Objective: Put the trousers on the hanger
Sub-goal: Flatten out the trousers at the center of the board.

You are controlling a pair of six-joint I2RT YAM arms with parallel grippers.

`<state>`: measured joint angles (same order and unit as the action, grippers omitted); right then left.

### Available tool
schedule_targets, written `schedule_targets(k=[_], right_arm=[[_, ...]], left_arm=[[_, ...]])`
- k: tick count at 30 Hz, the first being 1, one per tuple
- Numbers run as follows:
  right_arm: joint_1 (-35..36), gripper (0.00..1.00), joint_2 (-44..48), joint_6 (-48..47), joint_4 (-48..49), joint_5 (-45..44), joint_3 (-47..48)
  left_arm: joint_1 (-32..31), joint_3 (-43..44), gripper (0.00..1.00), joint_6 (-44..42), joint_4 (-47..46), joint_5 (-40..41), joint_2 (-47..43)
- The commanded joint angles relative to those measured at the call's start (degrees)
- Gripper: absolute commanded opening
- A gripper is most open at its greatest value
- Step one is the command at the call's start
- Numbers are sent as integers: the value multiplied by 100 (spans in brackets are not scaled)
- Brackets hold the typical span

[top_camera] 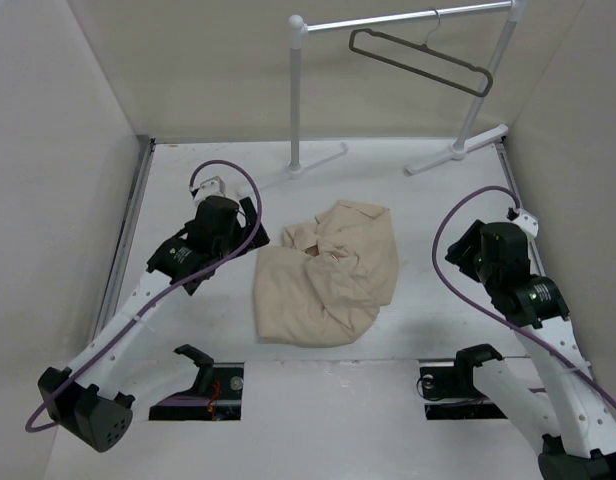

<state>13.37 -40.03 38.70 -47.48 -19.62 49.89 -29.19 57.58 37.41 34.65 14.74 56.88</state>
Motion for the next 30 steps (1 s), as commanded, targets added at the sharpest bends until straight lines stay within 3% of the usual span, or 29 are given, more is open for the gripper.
schedule_targets(k=[1,5,9,14,16,17,18,19,20,23,24,26,29,30], right_arm=[[-67,64,92,-82,327,28,56],[-75,58,83,-82,310,46,38],[-75,49,180,-55,275,63,-5],[-93,15,136,-55,144,221,-41],[-93,9,66,-29,56,265,-14],[-84,8,48,-12,38,283,-14],[-76,8,48,6,37,300,-32],[-75,8,48,50,46,301,-49],[-58,8,57,59,72,301,-75],[-14,10,57,103,117,362,-137],[-14,11,66,120,117,423,-146],[12,16,118,190,152,511,-207],[135,30,285,313,239,555,-374],[196,34,311,340,266,564,-427]], left_arm=[[67,341,100,-23,59,-85,51],[32,315,100,-120,-327,-393,200],[-476,359,100,-216,-801,-289,332],[-1250,228,100,-182,-1477,712,244],[-1540,166,100,-225,-1926,872,323],[-1707,200,76,-338,-2188,751,463],[-1795,296,35,-505,-2321,575,655],[-1866,376,18,-593,-2323,434,805],[-1971,411,13,-629,-2332,224,955],[-2217,368,12,-533,-2464,-50,1289],[-2349,403,17,-524,-2394,132,1456],[-2848,613,30,-594,-2061,746,1825],[-3394,842,65,-682,-1761,1450,2308],[-3422,842,71,-647,-1752,1487,2414]])
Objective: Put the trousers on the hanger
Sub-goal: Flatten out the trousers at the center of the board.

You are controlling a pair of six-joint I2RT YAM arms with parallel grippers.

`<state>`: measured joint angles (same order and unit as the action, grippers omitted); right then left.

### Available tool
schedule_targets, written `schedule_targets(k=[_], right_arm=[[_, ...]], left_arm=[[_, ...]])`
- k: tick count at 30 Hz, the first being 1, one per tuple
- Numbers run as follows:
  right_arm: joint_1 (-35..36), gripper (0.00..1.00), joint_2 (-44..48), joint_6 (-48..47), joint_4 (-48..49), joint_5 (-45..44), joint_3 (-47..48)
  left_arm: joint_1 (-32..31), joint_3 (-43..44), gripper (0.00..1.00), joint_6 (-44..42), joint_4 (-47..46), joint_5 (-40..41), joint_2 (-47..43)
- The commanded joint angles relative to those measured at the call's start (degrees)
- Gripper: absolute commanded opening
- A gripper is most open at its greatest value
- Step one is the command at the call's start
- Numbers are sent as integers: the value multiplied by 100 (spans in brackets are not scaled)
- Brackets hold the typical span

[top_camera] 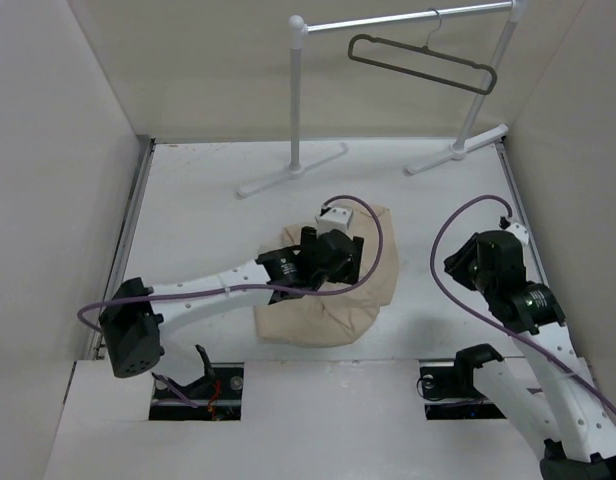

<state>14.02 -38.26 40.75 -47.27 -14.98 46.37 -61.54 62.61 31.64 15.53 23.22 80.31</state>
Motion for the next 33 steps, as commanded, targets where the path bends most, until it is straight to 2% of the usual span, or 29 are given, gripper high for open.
schedule_targets(k=[1,2,3,5,6,7,8,10,11,16,18,19,22,26,27,28,29,30,31,32,33], right_arm=[[201,40,135,170,270,127,-119],[297,44,135,213,305,162,-172],[525,54,82,292,462,197,-303],[650,63,-67,407,805,224,-479],[650,66,-189,442,1033,276,-584],[650,67,-286,460,1174,320,-629],[650,69,-461,495,1376,442,-673],[667,72,-760,539,1719,592,-734],[728,74,-979,574,1921,680,-743],[1168,77,-1920,609,2704,742,-647],[1492,78,-2412,583,2959,751,-489],[1589,78,-2553,574,3030,751,-436],[1923,81,-3255,557,3328,734,-234],[2153,85,-4153,592,3698,689,65],[2205,84,-4259,592,3716,716,144],[2319,79,-4347,548,3716,681,257],[2407,73,-4348,530,3646,664,337],[2434,72,-4313,522,3602,646,364],[2469,71,-4234,513,3523,611,390],[2521,71,-4059,495,3444,445,382],[2557,73,-3823,478,3365,226,312]], left_arm=[[-187,340,78,-44,126,631,237],[-179,348,81,-26,117,622,361],[-109,435,82,-52,169,674,745],[85,445,78,-96,117,780,1126],[311,471,52,-88,91,754,1310],[357,471,46,-79,91,745,1311],[514,463,27,-44,65,745,1285],[691,410,11,-35,90,701,1050],[744,375,8,-44,134,727,909],[1244,-450,8,123,485,1034,-944],[1831,-958,11,307,705,896,-2110],[1973,-1057,11,317,715,807,-2342],[3061,-1417,10,430,916,474,-3248],[4942,-1401,10,825,961,-1,-3479],[5528,-1331,10,931,813,-141,-3383],[6065,-1174,10,1010,777,-386,-3182],[6471,-894,12,994,837,-1006,-2858],[6501,-804,13,985,890,-1369,-2733],[6353,-759,16,1002,960,-2069,-2540],[6065,-863,18,1037,987,-2372,-2486],[5192,-1186,25,1133,1083,-2314,-2564]])
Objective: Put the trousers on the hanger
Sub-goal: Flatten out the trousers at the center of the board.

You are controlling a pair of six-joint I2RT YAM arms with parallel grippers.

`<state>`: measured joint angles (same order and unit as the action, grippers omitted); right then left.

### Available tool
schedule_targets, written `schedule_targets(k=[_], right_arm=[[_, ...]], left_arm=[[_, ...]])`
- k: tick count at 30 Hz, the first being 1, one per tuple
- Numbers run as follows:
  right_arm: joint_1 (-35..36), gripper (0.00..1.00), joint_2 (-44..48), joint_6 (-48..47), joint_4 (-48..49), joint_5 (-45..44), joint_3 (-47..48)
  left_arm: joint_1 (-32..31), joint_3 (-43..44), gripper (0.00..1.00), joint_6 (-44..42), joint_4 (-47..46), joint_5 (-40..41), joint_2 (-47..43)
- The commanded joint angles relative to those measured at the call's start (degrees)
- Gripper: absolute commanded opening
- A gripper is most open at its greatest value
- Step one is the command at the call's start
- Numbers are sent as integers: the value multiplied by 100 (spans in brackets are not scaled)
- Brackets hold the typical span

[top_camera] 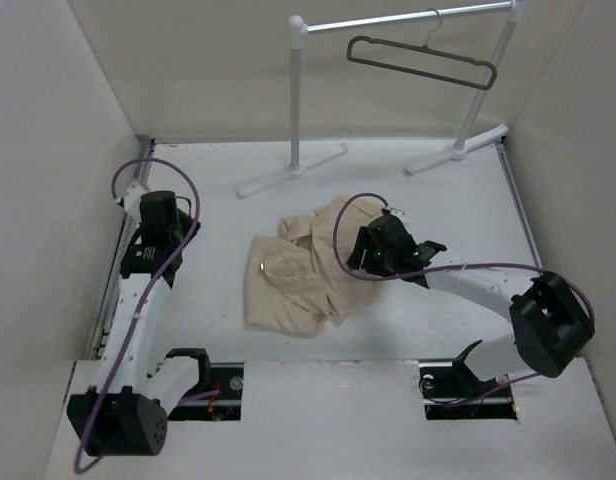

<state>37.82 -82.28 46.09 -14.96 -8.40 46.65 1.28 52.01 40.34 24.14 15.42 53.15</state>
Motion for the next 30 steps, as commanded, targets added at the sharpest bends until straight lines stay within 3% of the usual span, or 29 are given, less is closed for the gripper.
schedule_targets(k=[1,2,3,4,5,7,9,10,11,13,14,15,17,18,20,21,25,30], right_arm=[[177,73,582,-56,134,-434,283],[177,75,860,-82,38,-573,213],[177,75,958,-108,28,-566,204],[177,71,1038,-178,46,-461,204],[177,57,1012,-370,81,-165,334],[203,50,838,-521,72,101,563],[273,53,591,-635,116,277,757],[282,77,-45,-662,282,356,932],[282,77,-182,-662,301,374,951],[265,70,-446,-671,248,497,1047],[300,59,-482,-645,257,585,1065],[300,57,-473,-636,274,594,1065],[344,54,-421,-592,309,629,1065],[344,46,-412,-592,275,647,1083],[344,15,-281,-592,109,595,1091],[344,10,-158,-575,38,507,1065],[239,4,999,-496,-156,-37,724],[-463,4,2600,-434,-805,-21,494]], left_arm=[[-1299,-217,28,290,249,-1420,109],[-1945,-548,38,456,319,-940,-92],[-2700,-926,54,858,345,-405,-303],[-2986,-1077,60,1044,320,-225,-374],[-3528,-1375,70,1481,206,90,-401],[-3910,-1500,75,1661,4,154,-157],[-4121,-1544,78,1697,-312,181,168],[-4392,-1501,72,1636,-1201,68,1266],[-4403,-1448,69,1627,-1314,58,1469],[-4412,-1325,53,1618,-1605,40,1813],[-4351,-1290,37,1609,-1840,31,1979],[-4342,-1281,35,1609,-1869,31,2006],[-4167,-1185,19,1565,-1931,-91,2191],[-4079,-1123,10,1521,-1913,-188,2235],[-3877,-1053,6,1477,-1756,-197,2026],[-3798,-1018,5,1460,-1694,-145,1772],[-3307,-728,5,1293,-1116,-83,639],[-2761,-596,5,1257,-674,-135,-303]])
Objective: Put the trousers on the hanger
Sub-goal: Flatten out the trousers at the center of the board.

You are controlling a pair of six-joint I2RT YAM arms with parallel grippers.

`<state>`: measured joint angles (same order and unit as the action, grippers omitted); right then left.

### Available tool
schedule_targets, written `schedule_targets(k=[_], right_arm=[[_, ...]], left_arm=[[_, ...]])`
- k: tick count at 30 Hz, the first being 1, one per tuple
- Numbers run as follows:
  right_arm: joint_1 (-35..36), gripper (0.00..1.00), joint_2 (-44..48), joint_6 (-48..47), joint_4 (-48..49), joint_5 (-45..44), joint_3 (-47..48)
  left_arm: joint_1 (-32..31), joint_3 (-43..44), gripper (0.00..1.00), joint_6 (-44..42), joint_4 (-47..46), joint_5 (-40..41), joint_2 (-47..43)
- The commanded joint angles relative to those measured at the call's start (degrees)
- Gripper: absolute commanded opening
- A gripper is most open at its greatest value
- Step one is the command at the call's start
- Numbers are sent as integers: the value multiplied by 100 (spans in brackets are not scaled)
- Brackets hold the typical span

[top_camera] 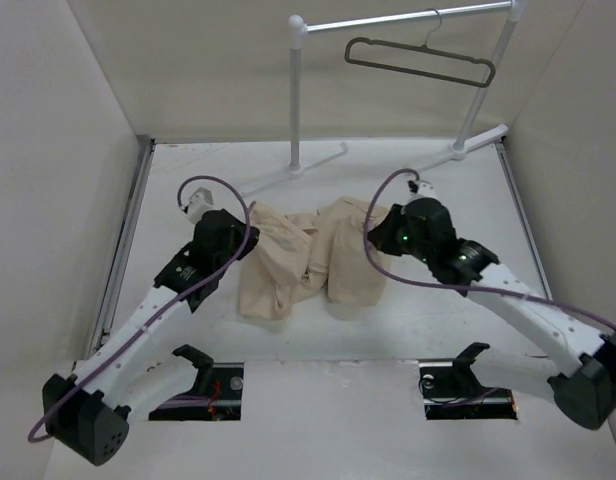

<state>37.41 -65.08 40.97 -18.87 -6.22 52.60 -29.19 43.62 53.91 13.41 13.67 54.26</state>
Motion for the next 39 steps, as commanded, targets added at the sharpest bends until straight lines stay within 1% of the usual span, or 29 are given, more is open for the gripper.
schedule_targets(k=[1,4,7,9,11,12,13,14,15,17,18,19,21,22,23,24,25,26,27,28,29,30,31,32,34,35,36,37,39], right_arm=[[-597,4,1170,60,-607,-239,-109],[-1116,3,1839,25,-1170,-283,162],[-1573,2,2297,-45,-1548,-345,715],[-1767,2,2395,-80,-1698,-354,1102],[-1821,2,2377,-107,-1769,-327,1480],[-1803,2,2351,-107,-1786,-353,1603],[-1777,2,2255,-124,-1786,-371,1831],[-1716,2,2115,-151,-1752,-424,2120],[-1698,2,2070,-151,-1734,-441,2184],[-1532,2,1624,-186,-1498,-424,2613],[-1374,2,1238,-238,-1401,-398,2894],[-1181,2,808,-291,-1313,-380,3201],[-733,2,-53,-405,-1137,-336,3816],[-357,2,-1023,-406,-1093,-284,4663],[-101,2,-1834,-388,-1092,-214,5498],[67,3,-2329,-388,-1092,-152,6090],[347,7,-3317,-327,-1197,40,7322],[498,17,-3884,-213,-1319,216,8170],[639,36,-4507,-160,-1425,461,9092],[736,52,-4853,-151,-1548,551,9641],[807,69,-5065,-116,-1767,595,10003],[860,81,-5102,-185,-2108,535,10094],[869,85,-4894,-351,-2338,430,9703],[869,85,-4604,-518,-2427,315,9168],[878,81,-3604,-861,-2105,-36,7238],[878,74,-3104,-924,-1746,-229,6316],[878,63,-2472,-916,-1273,-440,5210],[878,46,-1752,-811,-772,-590,4025],[756,22,-888,-347,-609,-661,2805]], left_arm=[[478,383,5,-100,443,-74,-573],[997,910,5,-179,539,-417,-636],[1717,1613,5,-407,558,-699,-531],[2332,2036,5,-592,566,-769,-355],[3174,2431,5,-688,584,-831,-119],[3326,2476,5,-689,584,-840,-83],[3920,2650,5,-654,619,-866,109],[4291,2791,6,-654,723,-710,329],[4364,2801,6,-654,759,-647,374],[4645,2776,12,-636,1101,-139,690],[4638,2679,19,-645,1181,-67,752],[4507,2504,32,-636,1251,-145,718],[4226,2197,47,-689,1190,-137,421],[3963,1908,55,-698,1173,3,79],[3734,1775,58,-706,1208,91,-107],[3410,1608,61,-750,1269,222,-352],[3120,1432,63,-785,1322,345,-590],[2751,1256,63,-794,1400,416,-801],[2304,1098,62,-803,1549,530,-1020],[2039,992,62,-803,1638,618,-1127],[1740,878,62,-794,1708,654,-1241],[1215,694,62,-829,1796,750,-1408],[836,518,62,-864,1814,864,-1531],[614,395,62,-865,1806,944,-1585],[61,104,62,-795,1779,1163,-1577],[-142,8,62,-742,1753,1242,-1489],[-379,-89,62,-707,1683,1339,-1367],[-616,-168,62,-663,1578,1383,-1209],[-1108,-274,63,-654,1175,1393,-805]])
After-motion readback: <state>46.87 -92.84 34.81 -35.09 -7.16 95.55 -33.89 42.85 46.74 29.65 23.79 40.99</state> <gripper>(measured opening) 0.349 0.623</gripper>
